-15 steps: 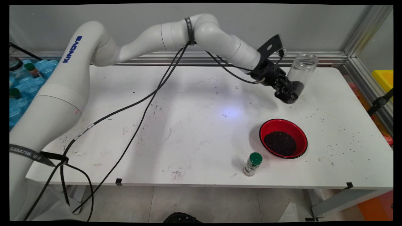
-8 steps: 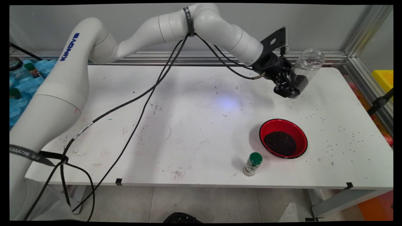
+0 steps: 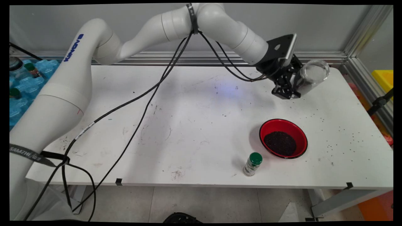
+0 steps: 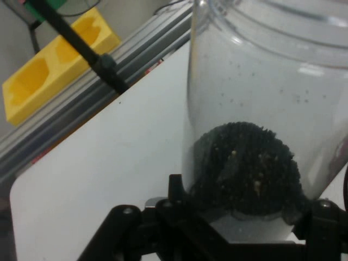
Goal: Pour the black seasoning powder in the red bowl
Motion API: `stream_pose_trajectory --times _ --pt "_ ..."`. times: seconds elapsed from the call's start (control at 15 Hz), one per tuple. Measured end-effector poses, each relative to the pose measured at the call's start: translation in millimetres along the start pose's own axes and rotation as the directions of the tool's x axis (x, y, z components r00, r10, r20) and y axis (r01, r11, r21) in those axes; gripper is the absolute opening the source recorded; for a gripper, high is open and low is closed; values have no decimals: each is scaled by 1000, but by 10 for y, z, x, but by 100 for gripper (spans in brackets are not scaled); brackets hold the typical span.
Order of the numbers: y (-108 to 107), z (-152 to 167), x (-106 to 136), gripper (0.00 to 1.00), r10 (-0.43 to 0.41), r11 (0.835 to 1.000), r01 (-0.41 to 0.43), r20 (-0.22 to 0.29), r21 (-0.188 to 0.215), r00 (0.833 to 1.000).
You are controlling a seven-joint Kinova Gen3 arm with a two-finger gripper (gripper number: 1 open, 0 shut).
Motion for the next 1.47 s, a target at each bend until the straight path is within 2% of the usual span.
stream_pose_trajectory --times 0.27,0.53,0.67,0.93,1.07,1.27,1.47 --pt "54 43 43 0 133 991 -133 24 -6 991" --pt "115 89 57 0 253 968 -252 47 -12 966" --pt "147 110 58 0 314 949 -314 59 -14 947" --pt "228 170 42 0 463 886 -463 90 -25 882" --pt "258 193 34 0 510 860 -510 102 -30 854" --pt "316 241 23 0 593 804 -594 124 -37 795" --pt "356 275 23 0 648 760 -649 137 -43 749"
